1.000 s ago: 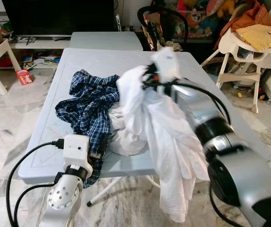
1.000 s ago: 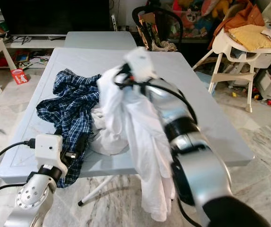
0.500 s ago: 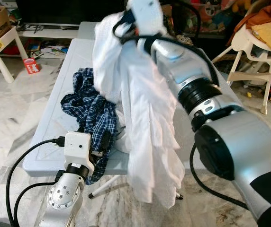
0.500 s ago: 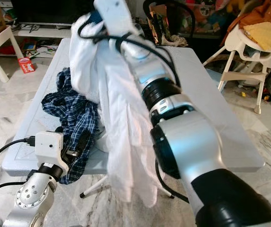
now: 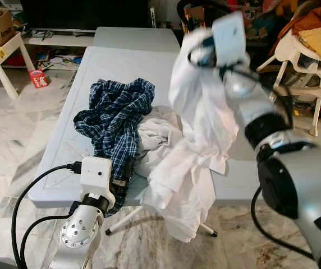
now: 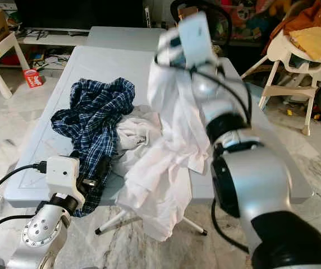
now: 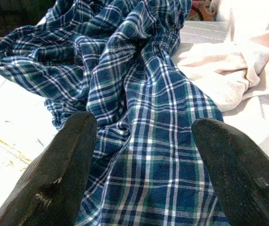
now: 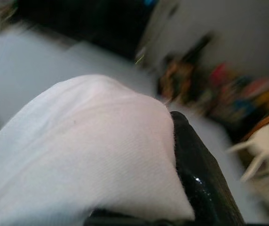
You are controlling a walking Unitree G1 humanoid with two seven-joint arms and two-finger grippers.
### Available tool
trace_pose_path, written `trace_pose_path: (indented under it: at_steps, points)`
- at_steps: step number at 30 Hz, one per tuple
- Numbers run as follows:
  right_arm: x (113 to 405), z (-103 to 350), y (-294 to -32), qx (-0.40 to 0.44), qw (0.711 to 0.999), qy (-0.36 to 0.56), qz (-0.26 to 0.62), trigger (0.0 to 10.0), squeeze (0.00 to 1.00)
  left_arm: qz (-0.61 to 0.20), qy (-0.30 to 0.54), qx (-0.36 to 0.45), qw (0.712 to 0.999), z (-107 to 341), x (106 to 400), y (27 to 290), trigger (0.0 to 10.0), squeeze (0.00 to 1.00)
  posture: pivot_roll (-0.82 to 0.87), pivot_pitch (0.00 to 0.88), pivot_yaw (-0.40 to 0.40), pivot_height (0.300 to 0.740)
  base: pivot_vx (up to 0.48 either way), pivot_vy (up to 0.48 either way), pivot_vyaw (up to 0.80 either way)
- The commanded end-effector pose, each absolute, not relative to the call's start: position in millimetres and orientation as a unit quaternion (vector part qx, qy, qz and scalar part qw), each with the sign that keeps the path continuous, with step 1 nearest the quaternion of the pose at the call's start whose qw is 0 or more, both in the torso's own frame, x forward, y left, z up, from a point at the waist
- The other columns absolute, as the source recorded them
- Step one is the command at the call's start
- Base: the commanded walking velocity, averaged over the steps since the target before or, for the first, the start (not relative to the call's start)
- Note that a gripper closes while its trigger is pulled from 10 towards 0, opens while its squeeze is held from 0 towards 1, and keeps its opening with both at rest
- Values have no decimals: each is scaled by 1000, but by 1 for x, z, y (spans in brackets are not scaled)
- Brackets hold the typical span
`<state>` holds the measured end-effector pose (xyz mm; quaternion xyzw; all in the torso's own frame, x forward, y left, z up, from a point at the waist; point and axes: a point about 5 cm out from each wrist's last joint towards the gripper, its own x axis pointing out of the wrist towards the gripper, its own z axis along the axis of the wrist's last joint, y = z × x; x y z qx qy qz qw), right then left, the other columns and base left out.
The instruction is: Hang hanger
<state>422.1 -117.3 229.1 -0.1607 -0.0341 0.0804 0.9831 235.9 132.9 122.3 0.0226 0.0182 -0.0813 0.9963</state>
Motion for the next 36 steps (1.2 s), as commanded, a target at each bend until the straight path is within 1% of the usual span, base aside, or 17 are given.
trace_pose_path:
  at_steps: [1, 3, 4, 6, 7, 8, 14, 17, 20, 22, 23, 24, 27, 28, 30, 32, 36]
  points:
    - [420, 216, -115, -145, 983, -4, 111, 10000, 0, -86, 19, 26, 996, 122, 238, 130, 10000, 0, 166, 20, -89, 740, 0, 0, 0]
    - [415, 196, -110, -150, 977, 28, 150, 10000, 0, -91, 20, 22, 995, 122, 238, 130, 10000, 0, 166, 17, -87, 740, 0, 0, 0]
    - [413, 189, -108, -150, 975, 37, 161, 10000, 1000, -94, 20, 20, 995, 122, 238, 130, 10000, 0, 166, 17, -87, 740, 0, 0, 0]
    - [406, 168, -105, -152, 963, 84, 206, 10000, 1000, -126, 21, 6, 992, 123, 238, 126, 10000, 0, 158, 7, -72, 740, 0, 0, 0]
    - [406, 168, -105, -152, 963, 84, 206, 10000, 1000, -126, 21, 6, 992, 123, 238, 126, 10000, 0, 158, 7, -72, 740, 0, 0, 0]
    - [402, 158, -104, -165, 951, 106, 238, 10000, 1000, -160, 22, -5, 987, 125, 236, 120, 10000, 0, 158, 7, -72, 740, 0, 0, 0]
    - [399, 156, -105, -196, 928, 128, 290, 10000, 1000, -225, 33, -15, 974, 123, 232, 109, 10000, 0, 133, 0, -51, 740, 0, 0, 0]
    - [394, 151, -105, -219, 905, 138, 338, 10000, 1000, -259, 35, -14, 965, 123, 231, 102, 10000, 0, 122, 0, -46, 740, 0, 0, 0]
    - [392, 148, -105, -245, 893, 130, 353, 10000, 1000, -254, 33, -10, 967, 122, 234, 103, 10000, 0, 117, 0, -47, 740, 0, 0, 0]
    - [386, 144, -106, -261, 871, 129, 397, 10000, 1000, -245, 31, -10, 969, 122, 237, 106, 10000, 0, 114, 0, -48, 740, 0, 0, 0]
    - [386, 144, -106, -261, 871, 129, 397, 10000, 1000, -245, 31, -10, 969, 122, 237, 106, 10000, 0, 114, 0, -48, 740, 0, 0, 0]
    - [384, 142, -107, -273, 858, 128, 416, 10000, 1000, -243, 31, -11, 969, 122, 238, 106, 10000, 0, 108, 0, -48, 740, 0, 0, 0]
    - [382, 140, -114, -291, 843, 136, 431, 10000, 1000, -246, 34, -15, 969, 121, 238, 104, 10000, 0, 103, 0, -48, 740, 0, 0, 0]
    - [379, 138, -119, -306, 826, 149, 449, 10000, 1000, -249, 35, -16, 968, 120, 238, 102, 10000, 0, 94, 0, -45, 740, 0, 0, 0]
    - [376, 136, -123, -319, 814, 153, 462, 10000, 1000, -251, 34, -17, 967, 120, 238, 101, 10000, 0, 91, 0, -44, 740, 0, 0, 0]
    - [376, 137, -124, -312, 814, 151, 465, 10000, 1000, -253, 34, -18, 967, 120, 239, 100, 10000, 0, 85, 0, -43, 740, 0, 0, 0]
    - [385, 155, -123, -280, 859, 104, 416, 10000, 1000, -251, 30, -19, 967, 121, 244, 99, 10000, 0, 76, 0, -45, 740, 0, 0, 0]
